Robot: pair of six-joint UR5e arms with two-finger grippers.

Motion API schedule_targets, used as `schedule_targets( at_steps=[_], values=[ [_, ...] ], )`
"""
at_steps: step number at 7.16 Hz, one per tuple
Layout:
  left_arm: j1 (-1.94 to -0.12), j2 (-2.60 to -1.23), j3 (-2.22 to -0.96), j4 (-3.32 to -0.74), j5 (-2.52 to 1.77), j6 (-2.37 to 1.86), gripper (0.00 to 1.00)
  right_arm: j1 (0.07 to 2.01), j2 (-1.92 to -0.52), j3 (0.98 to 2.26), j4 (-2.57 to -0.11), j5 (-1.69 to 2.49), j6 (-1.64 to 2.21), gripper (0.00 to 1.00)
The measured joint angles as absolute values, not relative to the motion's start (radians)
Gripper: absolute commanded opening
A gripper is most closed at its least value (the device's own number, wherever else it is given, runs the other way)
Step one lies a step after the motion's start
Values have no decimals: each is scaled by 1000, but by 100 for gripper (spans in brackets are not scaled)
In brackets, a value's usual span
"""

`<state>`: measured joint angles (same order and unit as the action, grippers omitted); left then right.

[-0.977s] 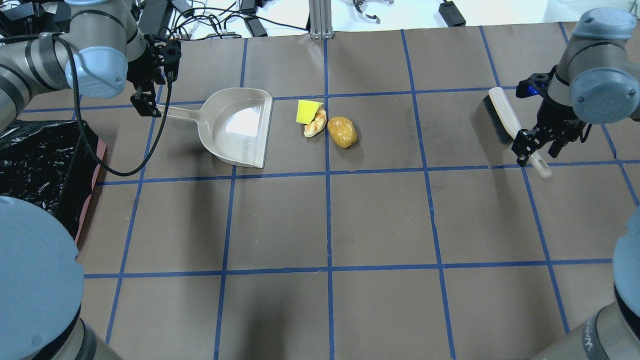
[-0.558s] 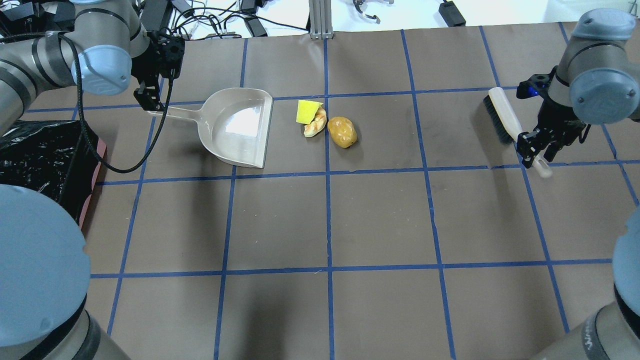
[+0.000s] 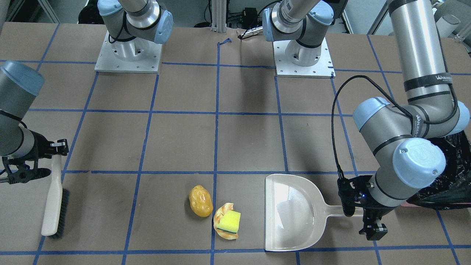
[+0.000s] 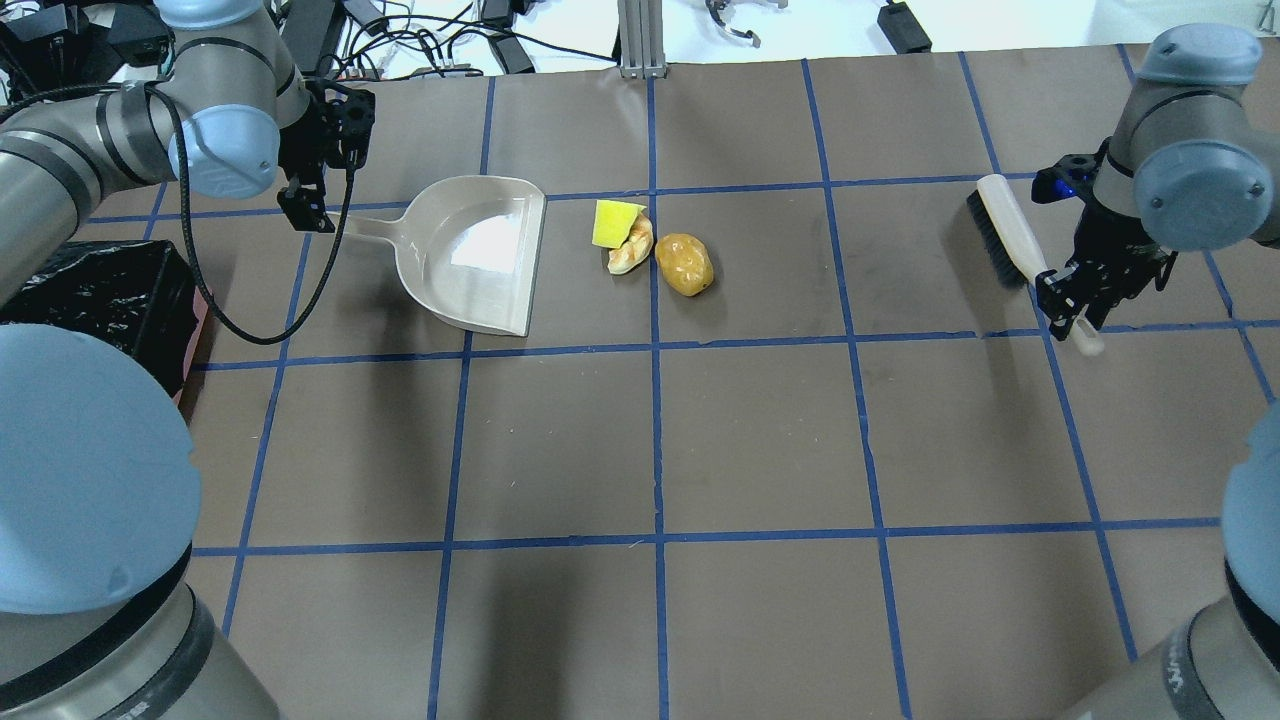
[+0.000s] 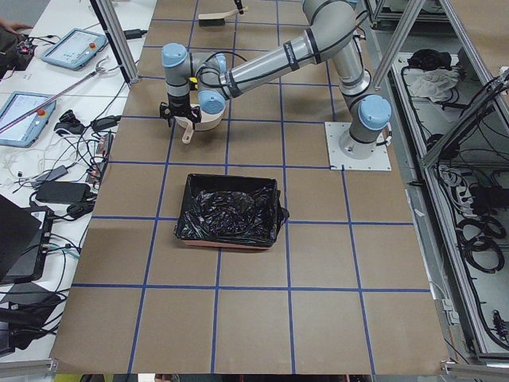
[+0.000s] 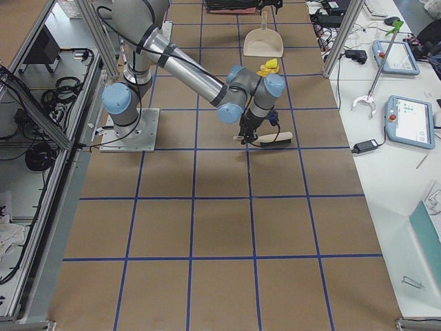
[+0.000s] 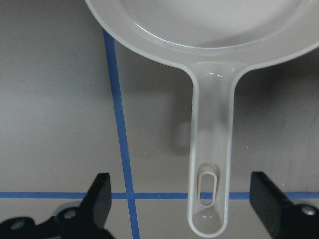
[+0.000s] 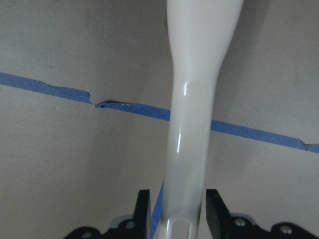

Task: Sweep and dump trash into bin
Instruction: 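Lift the white brush with the right gripper, holding the dustpan with the left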

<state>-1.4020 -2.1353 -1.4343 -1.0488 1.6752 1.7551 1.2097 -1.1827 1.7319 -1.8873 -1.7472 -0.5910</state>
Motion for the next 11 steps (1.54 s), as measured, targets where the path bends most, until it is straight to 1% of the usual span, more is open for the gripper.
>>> schedule_targets(
  at_steps=[1, 3, 4, 5, 6, 7, 8, 10, 11],
  values=[
    [-1401, -2142, -1435, -1060, 1681, 1744, 100, 1210, -1183, 1732, -1887, -1747, -592, 7],
    [-1380, -2160, -1437, -1067, 1677, 1741, 98, 1210, -1183, 1732, -1887, -1747, -591, 6],
    [-1364, -2171, -1438, -1068, 1664, 1746, 94, 1209, -1185, 1730, -1887, -1748, -591, 6],
    [-1352, -2179, -1440, -1069, 1640, 1751, 88, 1210, -1190, 1727, -1885, -1750, -588, 4],
    [-1347, -2183, -1440, -1071, 1619, 1753, 85, 1212, -1199, 1722, -1882, -1770, -568, 3],
    [-1348, -2182, -1441, -1075, 1609, 1754, 72, 1216, -1214, 1720, -1872, -1803, -528, 3],
    [-1351, -2180, -1442, -1081, 1606, 1757, 54, 1223, -1231, 1719, -1852, -1824, -488, 3],
    [-1350, -2178, -1443, -1087, 1605, 1764, 48, 1274, -1263, 1718, -1807, -1837, -380, 3],
    [-1348, -2179, -1443, -1087, 1602, 1773, 32, 1314, -1271, 1718, -1789, -1844, -313, 3]
  ],
)
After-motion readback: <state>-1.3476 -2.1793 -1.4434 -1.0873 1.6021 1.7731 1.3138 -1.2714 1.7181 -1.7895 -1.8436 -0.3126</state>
